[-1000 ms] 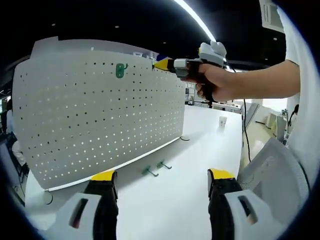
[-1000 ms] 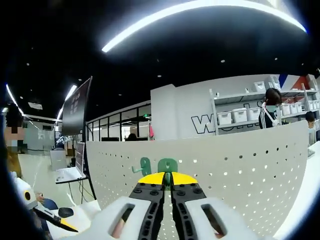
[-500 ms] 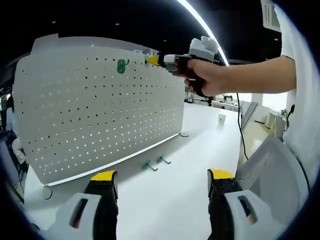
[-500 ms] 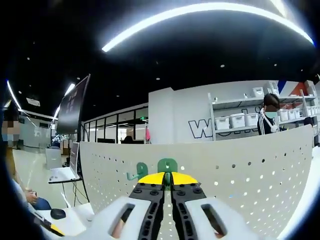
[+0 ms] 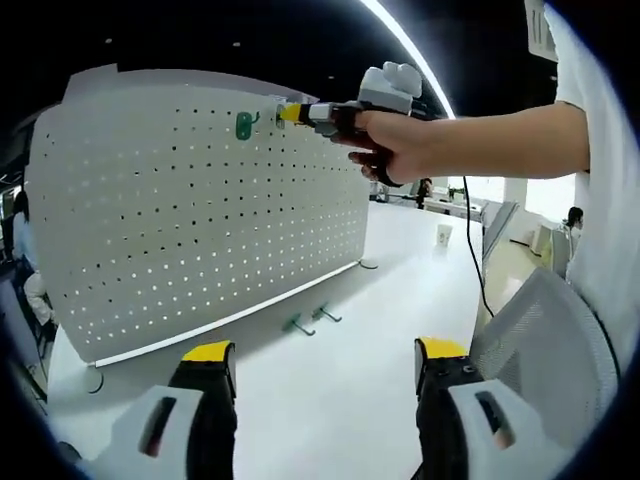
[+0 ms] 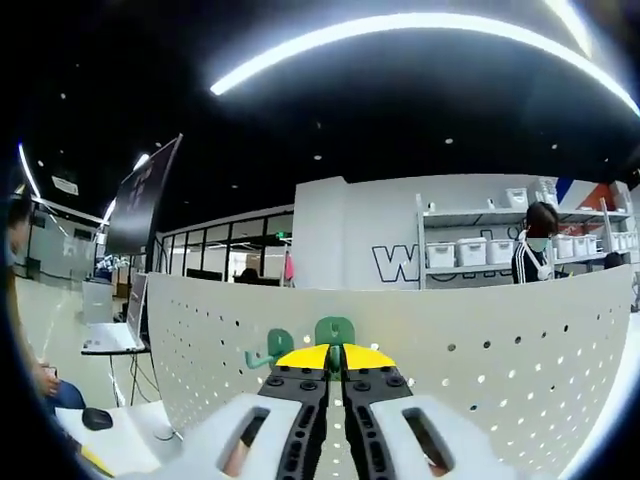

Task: Insert the hook assembly into the mounting plate slot until the hook locks in place.

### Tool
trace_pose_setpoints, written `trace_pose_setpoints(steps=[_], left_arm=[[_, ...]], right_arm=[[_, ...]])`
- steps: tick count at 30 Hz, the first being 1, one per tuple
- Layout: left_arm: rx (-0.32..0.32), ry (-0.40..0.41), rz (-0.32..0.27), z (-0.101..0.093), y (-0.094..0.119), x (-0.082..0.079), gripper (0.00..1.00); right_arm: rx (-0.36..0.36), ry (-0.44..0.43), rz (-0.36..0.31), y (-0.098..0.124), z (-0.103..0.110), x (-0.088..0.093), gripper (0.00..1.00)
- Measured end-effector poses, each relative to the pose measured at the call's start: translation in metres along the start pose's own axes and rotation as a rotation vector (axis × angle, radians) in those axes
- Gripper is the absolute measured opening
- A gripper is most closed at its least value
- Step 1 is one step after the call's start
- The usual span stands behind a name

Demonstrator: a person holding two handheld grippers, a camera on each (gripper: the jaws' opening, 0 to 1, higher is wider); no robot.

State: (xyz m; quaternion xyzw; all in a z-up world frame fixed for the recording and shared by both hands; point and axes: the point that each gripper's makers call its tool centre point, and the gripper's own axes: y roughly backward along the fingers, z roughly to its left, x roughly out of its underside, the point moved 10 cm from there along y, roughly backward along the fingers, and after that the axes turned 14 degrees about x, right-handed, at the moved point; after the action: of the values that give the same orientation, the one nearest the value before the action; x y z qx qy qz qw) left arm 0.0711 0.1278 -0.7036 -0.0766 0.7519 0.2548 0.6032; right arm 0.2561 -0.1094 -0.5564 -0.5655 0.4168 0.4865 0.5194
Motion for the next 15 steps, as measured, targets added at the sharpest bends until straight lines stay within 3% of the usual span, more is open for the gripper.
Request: trace_pose_setpoints(steps=[15], left_arm=[[-0.022,0.031,0.003,0.006,0.001,0.004,0.72]], right_arm=[[0.024,-0.009,0.024,-0.009,0.002,0.011,0.01]])
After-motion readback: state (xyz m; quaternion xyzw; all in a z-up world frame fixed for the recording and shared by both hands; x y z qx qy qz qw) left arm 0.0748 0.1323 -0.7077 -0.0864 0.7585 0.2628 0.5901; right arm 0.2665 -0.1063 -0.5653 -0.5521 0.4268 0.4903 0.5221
